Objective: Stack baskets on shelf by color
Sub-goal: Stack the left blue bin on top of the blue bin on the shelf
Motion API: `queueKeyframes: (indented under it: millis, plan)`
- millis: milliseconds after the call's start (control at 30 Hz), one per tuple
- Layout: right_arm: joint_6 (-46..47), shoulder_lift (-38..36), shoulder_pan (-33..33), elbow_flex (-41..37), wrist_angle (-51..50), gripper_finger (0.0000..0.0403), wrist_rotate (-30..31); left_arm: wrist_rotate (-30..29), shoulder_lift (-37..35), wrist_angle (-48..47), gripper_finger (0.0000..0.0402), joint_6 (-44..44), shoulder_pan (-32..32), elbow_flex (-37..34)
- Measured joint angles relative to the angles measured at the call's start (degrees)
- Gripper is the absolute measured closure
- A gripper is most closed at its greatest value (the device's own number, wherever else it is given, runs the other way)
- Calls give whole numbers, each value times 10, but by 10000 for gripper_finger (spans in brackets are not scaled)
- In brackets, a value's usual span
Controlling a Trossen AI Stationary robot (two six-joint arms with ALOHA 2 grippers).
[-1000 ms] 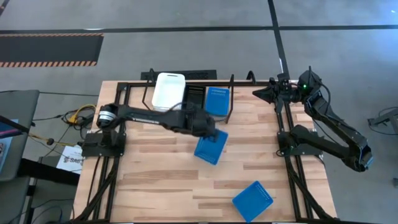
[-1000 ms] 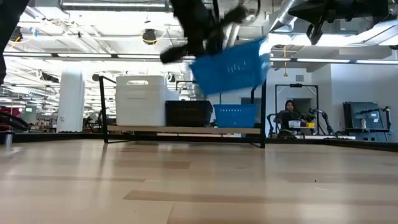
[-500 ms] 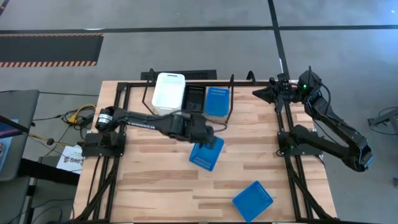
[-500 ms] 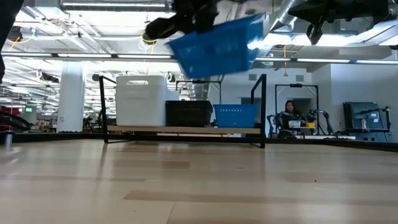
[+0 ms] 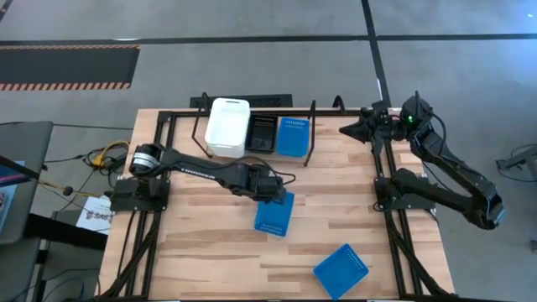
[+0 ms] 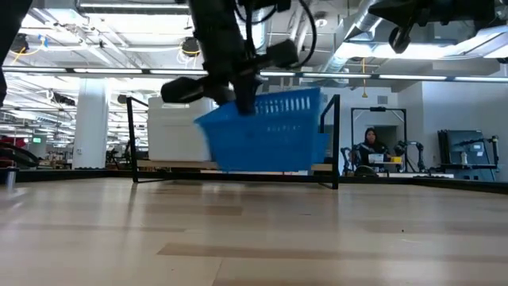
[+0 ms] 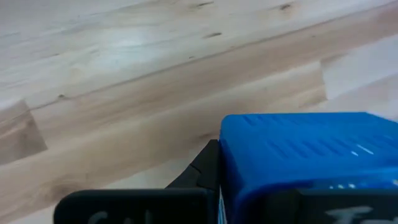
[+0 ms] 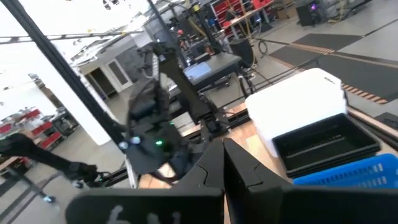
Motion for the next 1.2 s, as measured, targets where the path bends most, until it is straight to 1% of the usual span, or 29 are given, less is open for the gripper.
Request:
queueKeyframes:
  millis: [167,400,533,600,667,733,833,900,967,1067,1133,1200]
  plan:
    - [0,0,12,0,0,384,0,15,0,2,401,8,11,-4]
    - [0,0,10,0,0,386,0,10,0,0,401,26,23,-4]
    - [0,0,10,0,0,386,0,26,12,-3,401,29,29,-4]
    - [0,0,10,0,0,384,0,32,25,17,401,29,30,-2]
    - [-3,0,11,0,0,382,0,43,37,12,401,28,31,-4]
    - [-4,0,10,0,0,381,1,58,49,49,401,30,32,-4]
    - [-5,0,10,0,0,381,1,71,66,69,401,28,32,-4]
    - [-5,0,11,0,0,382,0,70,67,63,401,26,32,-4]
    - [-5,0,11,0,0,383,0,67,65,76,401,31,32,-3]
    - [-5,0,11,0,0,382,-1,63,58,67,401,55,35,-4]
    - [-5,0,12,0,0,380,-3,62,52,84,401,67,38,-2]
    - [-5,0,12,0,0,376,-3,61,47,80,401,78,41,-2]
